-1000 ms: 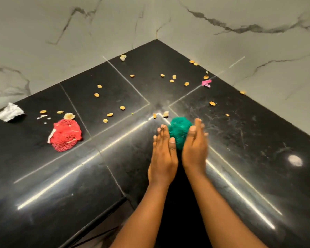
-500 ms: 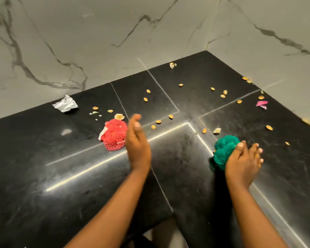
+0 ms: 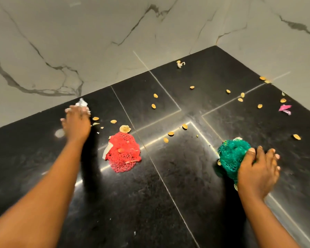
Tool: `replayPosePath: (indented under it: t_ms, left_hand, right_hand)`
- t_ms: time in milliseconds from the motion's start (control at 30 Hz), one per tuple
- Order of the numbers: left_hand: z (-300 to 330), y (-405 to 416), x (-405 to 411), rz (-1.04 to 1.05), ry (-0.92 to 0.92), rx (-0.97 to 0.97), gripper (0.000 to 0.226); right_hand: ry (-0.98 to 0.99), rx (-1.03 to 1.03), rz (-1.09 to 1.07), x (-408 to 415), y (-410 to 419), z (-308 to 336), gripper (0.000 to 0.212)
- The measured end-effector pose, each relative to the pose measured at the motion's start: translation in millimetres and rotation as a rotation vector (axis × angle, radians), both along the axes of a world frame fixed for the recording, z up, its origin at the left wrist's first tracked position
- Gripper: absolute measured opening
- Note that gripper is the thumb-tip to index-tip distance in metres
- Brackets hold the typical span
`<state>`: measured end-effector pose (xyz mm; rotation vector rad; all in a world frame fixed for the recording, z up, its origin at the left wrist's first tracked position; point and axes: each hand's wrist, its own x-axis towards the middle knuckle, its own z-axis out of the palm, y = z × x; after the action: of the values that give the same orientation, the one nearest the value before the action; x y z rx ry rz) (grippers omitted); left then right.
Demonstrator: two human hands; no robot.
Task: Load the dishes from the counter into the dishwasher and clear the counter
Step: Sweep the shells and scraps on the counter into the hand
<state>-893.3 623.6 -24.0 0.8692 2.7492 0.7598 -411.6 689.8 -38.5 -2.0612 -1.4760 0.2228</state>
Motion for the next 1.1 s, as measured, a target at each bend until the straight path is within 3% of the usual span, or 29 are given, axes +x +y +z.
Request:
replayPosePath:
  t_ms: [133, 333, 500, 600, 700, 800, 833, 900, 967, 1100]
  left_hand:
    - [-4.1, 10.4, 107.4, -0.209, 0.026, 0.138, 0.057]
    - [-3.9, 35.6, 244.5, -0.410, -0.141, 0.260, 0.079]
    - [8.6, 51.3, 313.4, -0.573, -0.373, 0.304, 0.053]
    - [19.1, 57.7, 318.1, -0.662, -0.480, 0.484, 0.039]
    - [20.7, 72.9, 281.5, -0.497, -0.295, 0.630, 0.032]
    - [8.0, 105.0, 217.1, -0.218, 0.081, 0.363, 0.043]
    - [1.3, 115.2, 202.5, -0.173, 0.114, 0.209, 0.050]
    - [-11.4, 127.6, 190.3, -0.161, 0.150, -0.021, 0.061]
    - [-16.7, 130.8, 192.7, -0.196, 0.218, -0.102, 0.066]
    - [-15.8, 133.0, 195.6, -0.317, 0.289, -0.153, 0.061]
  right_hand:
    - [0.030, 0.002, -0.009, -2.2, -2.3, 2.9, 0.064]
    - [0.069, 0.007, -0.007, -4.6, -3.8, 4.6, 0.063]
    - [0.146, 0.013, -0.022, -3.0, -4.7, 8.1, 0.060]
    - [0.261, 0.023, -0.030, 0.4, -3.9, 10.4, 0.060]
    - [0.470, 0.026, 0.006, 6.2, -6.7, 7.5, 0.061]
    - [0.876, 0.103, -0.015, 29.4, -1.6, 19.3, 0.044]
    - [0.839, 0.155, -0.020, 42.9, 7.1, 23.9, 0.038]
    - [0.492, 0.178, -0.039, 72.9, 39.4, 28.6, 0.045]
    - [0.138, 0.061, -0.070, 100.4, 82.3, 27.9, 0.058]
    - [-0.024, -0.261, -0.148, 101.6, 145.5, 14.3, 0.069]
